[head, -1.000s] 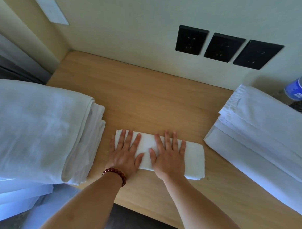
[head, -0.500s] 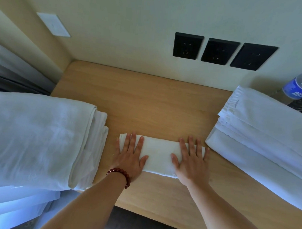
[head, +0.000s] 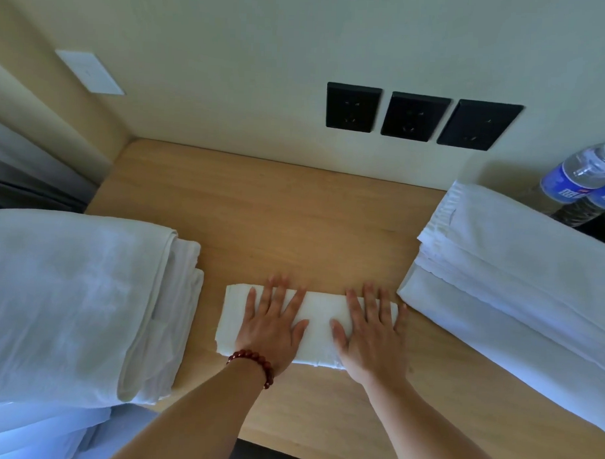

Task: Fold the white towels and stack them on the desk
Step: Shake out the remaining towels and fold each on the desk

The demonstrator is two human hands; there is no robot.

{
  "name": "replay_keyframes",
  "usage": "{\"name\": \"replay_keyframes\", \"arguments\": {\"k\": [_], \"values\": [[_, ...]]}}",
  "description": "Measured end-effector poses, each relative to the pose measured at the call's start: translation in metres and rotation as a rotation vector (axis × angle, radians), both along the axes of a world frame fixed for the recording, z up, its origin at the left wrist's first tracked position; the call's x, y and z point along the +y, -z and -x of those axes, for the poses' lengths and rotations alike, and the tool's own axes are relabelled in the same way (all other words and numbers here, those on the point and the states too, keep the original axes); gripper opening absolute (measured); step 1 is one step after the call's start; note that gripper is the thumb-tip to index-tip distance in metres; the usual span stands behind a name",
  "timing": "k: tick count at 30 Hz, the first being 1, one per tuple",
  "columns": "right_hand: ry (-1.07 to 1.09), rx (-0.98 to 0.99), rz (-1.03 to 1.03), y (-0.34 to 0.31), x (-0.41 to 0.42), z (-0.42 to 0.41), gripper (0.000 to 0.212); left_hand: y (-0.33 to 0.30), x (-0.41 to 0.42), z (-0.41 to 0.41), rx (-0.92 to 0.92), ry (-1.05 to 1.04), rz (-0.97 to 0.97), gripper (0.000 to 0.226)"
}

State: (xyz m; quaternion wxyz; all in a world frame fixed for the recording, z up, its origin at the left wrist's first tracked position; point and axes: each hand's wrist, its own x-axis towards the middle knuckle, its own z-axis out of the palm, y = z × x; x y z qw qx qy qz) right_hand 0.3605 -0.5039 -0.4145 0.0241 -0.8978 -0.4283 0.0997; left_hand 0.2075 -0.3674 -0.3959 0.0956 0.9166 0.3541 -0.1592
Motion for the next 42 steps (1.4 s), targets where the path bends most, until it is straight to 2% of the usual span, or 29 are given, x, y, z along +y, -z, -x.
{"name": "replay_keyframes", "arguments": {"k": [4, 8, 12, 15, 18, 22, 24, 29, 33, 42], "values": [[0.008, 0.007, -0.011, 0.002, 0.0, 0.001, 0.07, 0.004, 0.007, 0.005, 0.007, 0.046, -0.024, 0.064], [-0.003, -0.004, -0.005, 0.004, -0.002, -0.001, 0.07, 0.009, 0.023, 0.028, -0.015, -0.077, -0.084, 0.069], [0.003, -0.009, -0.015, 0.005, 0.0, -0.001, 0.07, 0.013, 0.046, 0.065, 0.069, -0.173, -0.123, 0.076], [0.008, -0.005, -0.006, 0.004, -0.001, 0.0, 0.07, 0.01, 0.041, 0.06, 0.062, -0.209, -0.14, 0.076], [0.01, -0.009, -0.01, 0.001, 0.0, 0.002, 0.07, -0.003, 0.028, 0.039, -0.034, -0.156, -0.233, 0.069], [0.02, 0.006, 0.012, 0.001, 0.001, 0.0, 0.071, -0.028, -0.003, -0.006, -0.286, 0.111, -0.223, 0.06], [0.008, 0.017, 0.02, -0.001, 0.001, 0.001, 0.071, -0.029, -0.023, -0.028, -0.26, 0.12, -0.126, 0.061], [-0.012, 0.022, 0.068, 0.004, 0.0, -0.001, 0.078, -0.004, -0.04, -0.048, -0.034, 0.121, 0.098, 0.06], [0.001, 0.02, 0.031, 0.007, 0.001, 0.0, 0.07, 0.002, -0.027, -0.041, 0.008, 0.195, 0.06, 0.066], [0.002, 0.018, 0.033, 0.005, 0.001, -0.001, 0.069, 0.009, 0.012, 0.009, -0.029, 0.021, -0.043, 0.06]]}}
